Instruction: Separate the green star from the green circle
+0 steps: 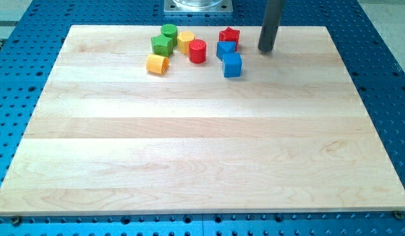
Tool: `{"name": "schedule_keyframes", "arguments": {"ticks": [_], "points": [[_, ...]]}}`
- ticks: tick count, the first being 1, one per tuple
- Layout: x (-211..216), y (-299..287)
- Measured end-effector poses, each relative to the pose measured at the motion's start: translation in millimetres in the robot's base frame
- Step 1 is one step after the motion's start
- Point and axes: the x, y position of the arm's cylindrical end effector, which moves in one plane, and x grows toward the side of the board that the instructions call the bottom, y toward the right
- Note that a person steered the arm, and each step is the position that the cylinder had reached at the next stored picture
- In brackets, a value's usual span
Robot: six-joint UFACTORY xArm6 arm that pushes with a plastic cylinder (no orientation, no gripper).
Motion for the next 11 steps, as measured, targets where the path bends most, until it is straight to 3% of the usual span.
{"name": "schedule_keyframes", "arguments": {"ticks": [2,5,8,9,11], "points": [[-38,-70],[-34,-198],[33,-226],[42,-262],[54,-259]]}}
